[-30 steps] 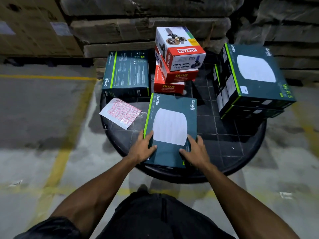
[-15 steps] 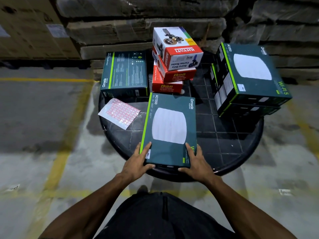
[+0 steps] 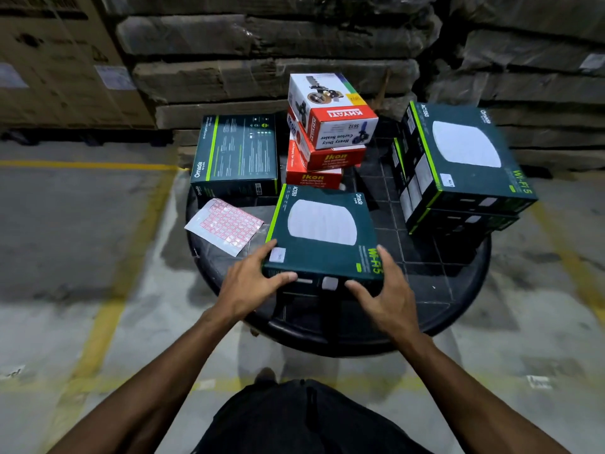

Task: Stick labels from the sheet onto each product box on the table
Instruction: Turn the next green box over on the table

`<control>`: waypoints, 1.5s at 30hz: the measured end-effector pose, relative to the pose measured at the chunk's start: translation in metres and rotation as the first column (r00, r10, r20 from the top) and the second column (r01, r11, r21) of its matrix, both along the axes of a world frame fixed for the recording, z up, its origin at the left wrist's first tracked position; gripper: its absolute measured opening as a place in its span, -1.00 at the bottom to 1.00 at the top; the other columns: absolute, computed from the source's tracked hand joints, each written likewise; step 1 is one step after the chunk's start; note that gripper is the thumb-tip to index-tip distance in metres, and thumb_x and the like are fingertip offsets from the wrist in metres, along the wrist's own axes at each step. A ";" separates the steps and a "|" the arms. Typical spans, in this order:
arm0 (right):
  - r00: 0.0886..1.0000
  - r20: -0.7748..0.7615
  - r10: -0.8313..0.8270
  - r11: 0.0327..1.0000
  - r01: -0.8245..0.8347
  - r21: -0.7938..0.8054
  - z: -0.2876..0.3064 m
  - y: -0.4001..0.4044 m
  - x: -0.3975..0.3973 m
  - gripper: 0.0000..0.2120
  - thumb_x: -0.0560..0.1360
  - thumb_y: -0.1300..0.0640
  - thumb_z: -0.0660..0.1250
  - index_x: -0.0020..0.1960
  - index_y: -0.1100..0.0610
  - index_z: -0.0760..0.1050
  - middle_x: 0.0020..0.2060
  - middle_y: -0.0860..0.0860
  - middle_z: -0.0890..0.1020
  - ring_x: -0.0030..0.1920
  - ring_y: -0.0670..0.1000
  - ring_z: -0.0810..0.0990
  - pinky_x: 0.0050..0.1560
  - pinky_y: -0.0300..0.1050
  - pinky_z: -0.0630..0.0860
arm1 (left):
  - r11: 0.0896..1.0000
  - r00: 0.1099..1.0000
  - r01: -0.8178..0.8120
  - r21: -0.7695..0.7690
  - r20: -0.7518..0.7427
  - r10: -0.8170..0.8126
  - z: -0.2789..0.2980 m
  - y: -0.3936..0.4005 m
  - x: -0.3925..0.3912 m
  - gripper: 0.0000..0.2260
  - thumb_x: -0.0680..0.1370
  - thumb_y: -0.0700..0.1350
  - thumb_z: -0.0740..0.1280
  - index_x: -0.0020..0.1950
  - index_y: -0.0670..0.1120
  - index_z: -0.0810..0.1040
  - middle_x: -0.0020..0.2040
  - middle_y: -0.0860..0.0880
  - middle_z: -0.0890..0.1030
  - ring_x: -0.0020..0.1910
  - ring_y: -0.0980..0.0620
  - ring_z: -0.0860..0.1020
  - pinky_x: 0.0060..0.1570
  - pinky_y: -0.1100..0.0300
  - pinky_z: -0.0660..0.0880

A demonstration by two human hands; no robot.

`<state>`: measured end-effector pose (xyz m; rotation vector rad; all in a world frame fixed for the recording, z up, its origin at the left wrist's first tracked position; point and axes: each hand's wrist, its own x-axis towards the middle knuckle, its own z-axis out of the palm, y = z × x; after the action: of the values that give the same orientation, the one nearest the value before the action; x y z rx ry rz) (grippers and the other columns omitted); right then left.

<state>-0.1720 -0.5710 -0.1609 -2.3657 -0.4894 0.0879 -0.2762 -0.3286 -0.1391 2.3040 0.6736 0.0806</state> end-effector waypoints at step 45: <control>0.993 0.111 -0.031 0.979 0.008 0.203 0.107 0.069 0.086 -0.32 0.49 -0.23 0.33 0.53 -0.22 0.14 0.45 0.03 0.27 0.39 0.05 0.32 0.25 -0.08 0.33 | 0.976 0.962 0.026 0.218 0.262 -0.084 0.092 0.051 0.085 -0.37 0.47 0.40 0.08 0.52 0.33 0.06 0.37 -0.09 0.45 0.33 -0.18 0.42 0.22 -0.02 0.37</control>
<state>-0.0863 -0.5016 -0.0540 -2.1831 -0.5039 -0.1019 -0.1913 -0.2780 -0.0472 2.4524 0.4783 0.4524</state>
